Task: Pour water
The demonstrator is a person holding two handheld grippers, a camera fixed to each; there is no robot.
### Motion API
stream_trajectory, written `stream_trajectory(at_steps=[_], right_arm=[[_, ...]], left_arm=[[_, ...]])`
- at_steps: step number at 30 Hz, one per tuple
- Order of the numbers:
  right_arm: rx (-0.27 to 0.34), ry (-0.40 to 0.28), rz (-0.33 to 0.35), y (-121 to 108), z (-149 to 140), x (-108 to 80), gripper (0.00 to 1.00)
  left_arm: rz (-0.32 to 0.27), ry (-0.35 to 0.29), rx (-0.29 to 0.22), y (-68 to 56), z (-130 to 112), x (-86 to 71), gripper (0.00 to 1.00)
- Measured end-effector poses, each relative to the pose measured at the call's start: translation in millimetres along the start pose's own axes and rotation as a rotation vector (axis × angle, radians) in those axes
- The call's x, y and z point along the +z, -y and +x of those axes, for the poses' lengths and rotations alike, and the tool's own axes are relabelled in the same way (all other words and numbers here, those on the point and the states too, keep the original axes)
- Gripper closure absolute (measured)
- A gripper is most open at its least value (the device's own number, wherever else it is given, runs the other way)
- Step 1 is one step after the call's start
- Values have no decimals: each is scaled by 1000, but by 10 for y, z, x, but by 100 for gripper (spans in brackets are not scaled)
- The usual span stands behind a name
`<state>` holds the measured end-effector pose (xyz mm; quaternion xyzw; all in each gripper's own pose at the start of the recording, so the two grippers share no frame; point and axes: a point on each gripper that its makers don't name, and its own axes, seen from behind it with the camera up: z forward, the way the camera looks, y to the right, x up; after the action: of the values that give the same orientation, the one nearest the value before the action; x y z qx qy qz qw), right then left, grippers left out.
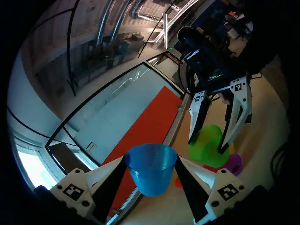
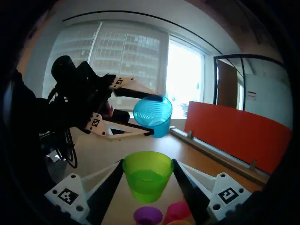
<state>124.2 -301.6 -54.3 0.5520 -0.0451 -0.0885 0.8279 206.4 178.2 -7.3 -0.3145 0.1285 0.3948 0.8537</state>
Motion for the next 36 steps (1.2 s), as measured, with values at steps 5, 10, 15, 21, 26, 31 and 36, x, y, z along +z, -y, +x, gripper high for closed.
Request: stream_trajectory(at_steps=[5, 10, 15, 21, 26, 31, 36], right_arm=[[-3, 1, -2, -15, 8, -13, 5], [-3, 4, -5, -29, 6, -26, 5], [-3, 5, -6, -40, 22, -28, 5], [-9, 7, -7, -48, 43, -37, 5], [-12, 8, -10, -59, 66, -48, 5], [-15, 7, -12, -65, 96, -50, 5], [-20, 8, -13, -64, 122, -56, 5]], left_arm=[[0, 4, -48, 14, -27, -17, 13], [2, 7, -104, 53, -78, -31, 13], [-10, 16, -147, 50, -147, -33, 13], [-19, 22, -188, 54, -212, -19, 13], [-24, 24, -244, 55, -239, -14, 13], [-30, 23, -314, 43, -253, -9, 13], [-39, 20, -392, 23, -260, -14, 13]])
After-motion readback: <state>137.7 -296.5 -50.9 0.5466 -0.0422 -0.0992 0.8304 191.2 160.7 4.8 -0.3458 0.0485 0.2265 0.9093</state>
